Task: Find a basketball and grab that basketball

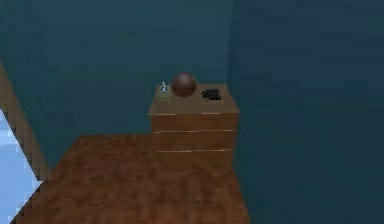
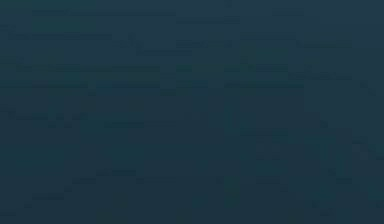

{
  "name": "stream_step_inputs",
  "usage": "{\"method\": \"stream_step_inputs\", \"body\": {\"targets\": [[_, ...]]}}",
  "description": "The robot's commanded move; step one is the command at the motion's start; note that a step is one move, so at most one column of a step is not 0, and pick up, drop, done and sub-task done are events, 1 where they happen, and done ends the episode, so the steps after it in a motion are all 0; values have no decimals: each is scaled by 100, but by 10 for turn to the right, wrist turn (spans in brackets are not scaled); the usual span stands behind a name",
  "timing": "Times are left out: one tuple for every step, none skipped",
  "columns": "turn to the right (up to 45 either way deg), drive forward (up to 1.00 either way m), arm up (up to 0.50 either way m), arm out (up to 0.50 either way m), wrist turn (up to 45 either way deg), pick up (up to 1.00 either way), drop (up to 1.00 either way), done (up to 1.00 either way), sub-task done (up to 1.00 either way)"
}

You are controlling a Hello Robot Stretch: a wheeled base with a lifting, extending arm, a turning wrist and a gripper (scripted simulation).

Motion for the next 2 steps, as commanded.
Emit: {"method": "stream_step_inputs", "body": {"targets": [[0,85,0,0,0,0,0,0,0],[-450,0,0,0,0,0,0,0,0]]}}
